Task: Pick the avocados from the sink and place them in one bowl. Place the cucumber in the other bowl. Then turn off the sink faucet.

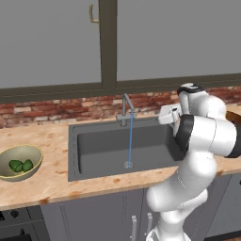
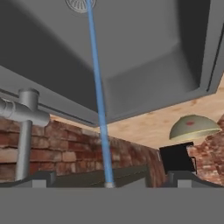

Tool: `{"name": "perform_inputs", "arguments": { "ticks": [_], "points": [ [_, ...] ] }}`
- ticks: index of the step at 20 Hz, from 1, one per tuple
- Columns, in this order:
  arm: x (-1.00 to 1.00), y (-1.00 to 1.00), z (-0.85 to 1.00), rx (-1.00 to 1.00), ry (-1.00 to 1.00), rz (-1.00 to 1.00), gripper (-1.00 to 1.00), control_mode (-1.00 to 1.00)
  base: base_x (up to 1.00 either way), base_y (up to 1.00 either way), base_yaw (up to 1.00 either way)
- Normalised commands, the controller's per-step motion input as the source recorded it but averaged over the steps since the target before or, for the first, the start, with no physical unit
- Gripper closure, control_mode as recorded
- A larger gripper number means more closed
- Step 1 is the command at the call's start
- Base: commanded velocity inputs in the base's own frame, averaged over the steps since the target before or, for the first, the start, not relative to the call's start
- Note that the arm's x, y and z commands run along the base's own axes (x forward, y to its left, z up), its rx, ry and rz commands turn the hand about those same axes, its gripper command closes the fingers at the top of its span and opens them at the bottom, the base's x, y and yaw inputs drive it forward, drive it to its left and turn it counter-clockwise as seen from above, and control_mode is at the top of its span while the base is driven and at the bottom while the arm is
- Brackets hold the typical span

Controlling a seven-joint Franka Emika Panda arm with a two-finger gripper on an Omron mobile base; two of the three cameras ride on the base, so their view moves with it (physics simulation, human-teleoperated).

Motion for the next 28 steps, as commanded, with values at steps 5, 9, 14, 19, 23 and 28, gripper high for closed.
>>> {"name": "perform_inputs", "arguments": {
  "ticks": [5, 9, 14, 19, 23, 28],
  "points": [
    [0.31, 0.00, -0.19, 0.00, 0.03, 0.00, -1.00, -1.00, 0.00, 0.00, 0.00],
    [0.31, 0.00, -0.20, 0.00, 0.04, 0.00, -1.00, -1.00, 0.00, 0.00, 0.00],
    [0.28, 0.00, -0.16, 0.00, 0.01, 0.00, -1.00, -1.00, 0.00, 0.00, 0.00],
    [0.31, 0.00, -0.16, 0.00, 0.00, 0.00, -1.00, -1.00, 0.00, 0.00, 0.00],
    [0.33, 0.00, -0.16, 0.00, 0.01, 0.00, -1.00, -1.00, 0.00, 0.00, 0.00],
    [0.33, 0.00, -0.16, 0.00, 0.00, 0.02, -1.00, -1.00, 0.00, 0.00, 0.00]
  ]
}}
